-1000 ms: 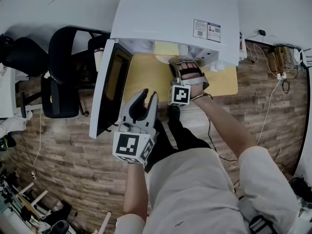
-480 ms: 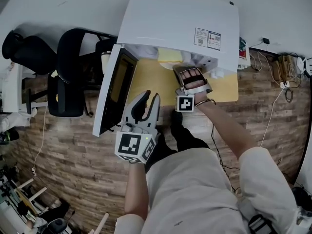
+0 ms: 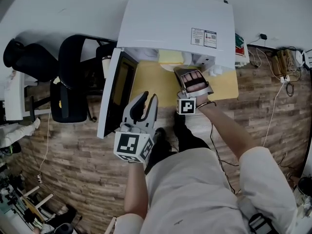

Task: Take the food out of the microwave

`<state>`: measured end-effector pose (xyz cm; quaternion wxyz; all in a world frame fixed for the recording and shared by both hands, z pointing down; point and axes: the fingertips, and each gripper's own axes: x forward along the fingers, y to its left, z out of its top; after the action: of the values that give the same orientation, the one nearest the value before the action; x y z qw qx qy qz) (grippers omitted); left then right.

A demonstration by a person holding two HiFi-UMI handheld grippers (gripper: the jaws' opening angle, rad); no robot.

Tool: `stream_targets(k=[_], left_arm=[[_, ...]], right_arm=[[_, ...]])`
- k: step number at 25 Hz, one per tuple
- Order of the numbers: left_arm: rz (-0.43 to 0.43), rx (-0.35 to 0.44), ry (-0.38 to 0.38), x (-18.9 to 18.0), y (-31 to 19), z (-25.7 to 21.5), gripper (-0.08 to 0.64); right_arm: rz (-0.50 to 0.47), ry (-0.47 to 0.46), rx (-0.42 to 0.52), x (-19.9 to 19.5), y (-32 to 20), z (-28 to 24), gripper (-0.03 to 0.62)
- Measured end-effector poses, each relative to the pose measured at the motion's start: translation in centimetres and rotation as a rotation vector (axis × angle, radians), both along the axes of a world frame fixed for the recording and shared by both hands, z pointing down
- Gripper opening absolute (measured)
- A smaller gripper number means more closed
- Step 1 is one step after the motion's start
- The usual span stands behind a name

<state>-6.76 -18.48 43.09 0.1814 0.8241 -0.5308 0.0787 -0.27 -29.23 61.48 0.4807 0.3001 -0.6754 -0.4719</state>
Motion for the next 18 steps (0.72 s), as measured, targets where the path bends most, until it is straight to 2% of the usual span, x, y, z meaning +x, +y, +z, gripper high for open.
stream_targets(k=[11, 18], left_arm=[[0.124, 0.026, 0.000, -1.2, 3.3, -1.3, 0.089], [0.190, 0.057, 0.012, -2.5, 6.0, -2.6, 0.089]], right_arm=[[0.036, 0.018, 0.060, -0.8, 5.2, -3.9, 0.011], [0.082, 0.014, 0.054, -1.7, 9.3, -6.0, 0.011]])
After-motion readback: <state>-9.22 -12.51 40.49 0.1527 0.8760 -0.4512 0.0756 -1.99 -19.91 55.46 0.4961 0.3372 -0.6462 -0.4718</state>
